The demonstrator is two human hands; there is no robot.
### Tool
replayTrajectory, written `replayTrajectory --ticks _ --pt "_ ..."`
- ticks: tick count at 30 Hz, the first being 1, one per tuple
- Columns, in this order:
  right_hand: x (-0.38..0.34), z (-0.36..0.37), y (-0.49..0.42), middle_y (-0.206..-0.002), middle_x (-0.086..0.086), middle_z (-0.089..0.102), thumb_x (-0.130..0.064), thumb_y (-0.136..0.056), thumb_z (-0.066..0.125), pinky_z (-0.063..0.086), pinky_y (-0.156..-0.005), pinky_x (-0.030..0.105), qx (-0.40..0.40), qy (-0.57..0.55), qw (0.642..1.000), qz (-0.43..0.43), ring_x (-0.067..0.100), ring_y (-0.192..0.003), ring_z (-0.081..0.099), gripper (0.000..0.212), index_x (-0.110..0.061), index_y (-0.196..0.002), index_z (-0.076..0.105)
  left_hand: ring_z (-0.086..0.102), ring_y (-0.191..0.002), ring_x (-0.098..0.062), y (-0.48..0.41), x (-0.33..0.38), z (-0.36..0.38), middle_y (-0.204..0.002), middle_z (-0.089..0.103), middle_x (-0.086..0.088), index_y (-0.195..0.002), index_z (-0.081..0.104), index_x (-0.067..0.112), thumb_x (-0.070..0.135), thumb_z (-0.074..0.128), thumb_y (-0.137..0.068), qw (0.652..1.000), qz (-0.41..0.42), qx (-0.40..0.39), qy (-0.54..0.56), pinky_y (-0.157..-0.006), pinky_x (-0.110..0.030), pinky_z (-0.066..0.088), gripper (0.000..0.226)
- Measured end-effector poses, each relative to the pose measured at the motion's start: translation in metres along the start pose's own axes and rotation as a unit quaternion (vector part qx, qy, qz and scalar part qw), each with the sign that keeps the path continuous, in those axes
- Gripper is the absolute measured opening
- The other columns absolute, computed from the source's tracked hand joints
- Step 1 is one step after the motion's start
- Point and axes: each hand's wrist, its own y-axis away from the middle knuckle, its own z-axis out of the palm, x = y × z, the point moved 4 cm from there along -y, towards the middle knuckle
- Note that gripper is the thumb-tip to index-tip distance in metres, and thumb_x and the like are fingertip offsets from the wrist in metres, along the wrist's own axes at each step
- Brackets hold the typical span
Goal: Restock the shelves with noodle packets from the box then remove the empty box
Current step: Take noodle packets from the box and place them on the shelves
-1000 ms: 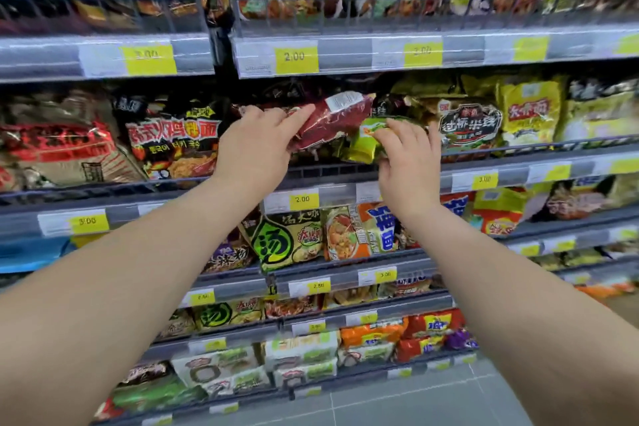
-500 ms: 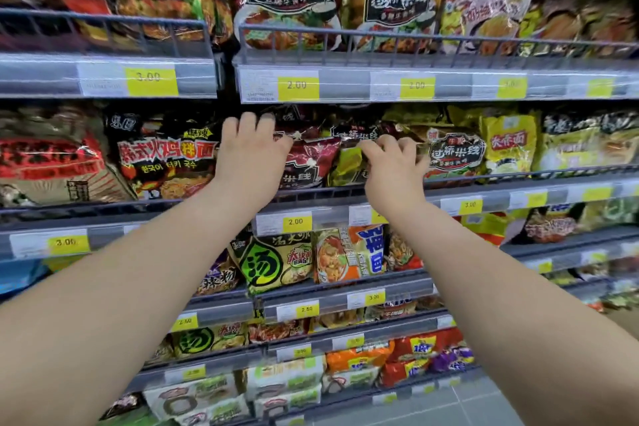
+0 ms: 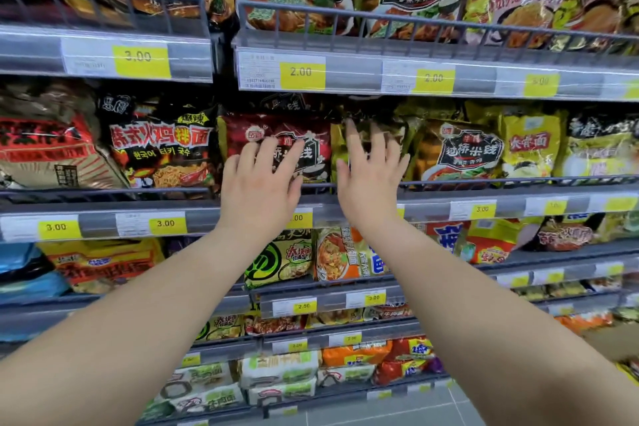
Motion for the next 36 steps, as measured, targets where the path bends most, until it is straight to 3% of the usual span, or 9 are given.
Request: replayTrajectory --ticks 3,6,8,14,20,24,28,32,36 --pt "0.0 0.006 -0.01 -0.152 0.009 0.026 -0.036 -0.093 0.045 0.021 -0.102 0.069 -0.05 0.013 0.999 -0.013 0.04 -0.132 0.025 0.056 -0.039 -0.146 0.025 0.045 -0.115 -0.037 -0.006 0.002 0.003 -0.13 0.048 -0.015 -0.14 0.042 0.027 0.042 0.044 -0.093 0.999 -0.041 -0.026 0.006 -0.087 -0.047 0.041 0.049" --pt "0.012 0.007 -0.014 -0.151 0.014 0.025 -0.036 -0.091 0.045 0.034 -0.096 0.061 -0.068 0.038 0.997 0.027 0.041 -0.13 0.024 0.058 -0.042 -0.145 0.026 0.038 -0.12 -0.042 -0.012 0.002 0.006 -0.139 0.039 -0.017 -0.142 0.038 0.03 0.044 0.046 -0.091 0.997 -0.063 -0.041 0.026 -0.091 -0.051 0.042 0.053" --pt "0.022 0.007 -0.017 -0.151 0.016 0.021 -0.035 -0.091 0.043 0.035 -0.093 0.057 -0.095 0.035 0.992 0.081 0.04 -0.134 0.018 0.058 -0.043 -0.145 0.023 0.037 -0.119 -0.044 -0.013 0.002 0.007 -0.14 0.038 -0.019 -0.141 0.04 0.029 0.043 0.049 -0.09 0.997 -0.062 -0.037 0.03 -0.093 -0.051 0.042 0.054" --pt "0.011 0.017 -0.017 -0.158 0.013 -0.002 -0.054 -0.092 0.043 0.019 -0.103 0.067 -0.148 0.038 0.986 0.059 0.04 -0.141 0.0 0.066 -0.053 -0.144 0.003 0.037 -0.118 -0.046 -0.011 0.004 0.01 -0.139 0.038 -0.019 -0.139 0.042 0.032 0.043 0.053 -0.086 0.994 -0.087 -0.04 0.045 -0.092 -0.05 0.042 0.055" --pt "0.013 0.022 -0.032 -0.156 0.006 -0.022 -0.053 -0.089 0.05 0.011 -0.103 0.073 -0.224 -0.045 0.971 0.066 0.035 -0.142 -0.017 0.072 -0.059 -0.14 0.0 0.036 -0.118 -0.045 -0.013 0.002 0.015 -0.142 0.035 -0.019 -0.143 0.036 0.036 0.046 0.05 -0.088 0.993 -0.09 -0.049 0.052 -0.099 -0.049 0.036 0.058" --pt "0.021 -0.003 -0.02 -0.159 0.003 -0.009 -0.062 -0.082 0.055 0.007 -0.104 0.07 -0.179 -0.068 0.981 0.046 0.031 -0.145 -0.005 0.084 -0.048 -0.146 0.002 0.031 -0.122 -0.044 -0.012 0.003 0.008 -0.145 0.031 -0.016 -0.143 0.033 0.039 0.049 0.051 -0.086 0.988 -0.097 -0.077 0.087 -0.102 -0.052 0.035 0.06" --pt "0.038 -0.041 0.006 -0.151 0.005 0.031 -0.04 -0.09 0.054 0.012 -0.113 0.06 -0.093 -0.073 0.993 0.031 0.022 -0.141 0.024 0.058 -0.018 -0.141 0.038 0.031 -0.125 -0.044 -0.005 0.02 -0.016 -0.145 0.031 -0.016 -0.142 0.037 0.034 0.047 0.055 -0.086 0.986 -0.11 -0.087 0.09 -0.105 -0.057 0.03 0.061" --pt "0.083 -0.09 0.05 -0.125 0.007 0.056 -0.028 -0.09 0.054 0.039 -0.101 0.044 -0.113 -0.099 0.988 0.013 0.026 -0.117 0.05 0.038 -0.011 -0.125 0.055 0.032 -0.126 -0.039 0.01 0.084 -0.043 -0.142 0.036 -0.014 -0.136 0.046 0.02 0.038 0.06 -0.085 0.981 -0.073 -0.103 0.149 -0.106 -0.051 0.028 0.056" --pt "0.163 -0.149 0.118 -0.119 0.007 0.059 -0.026 -0.092 0.053 0.045 -0.093 0.042 -0.162 -0.106 0.978 0.077 0.025 -0.111 0.053 0.035 -0.012 -0.125 0.054 0.04 -0.121 -0.033 0.037 0.194 -0.066 -0.13 0.045 -0.009 -0.13 0.05 0.017 0.032 0.06 -0.085 0.951 -0.01 -0.154 0.267 -0.101 -0.044 0.035 0.048"
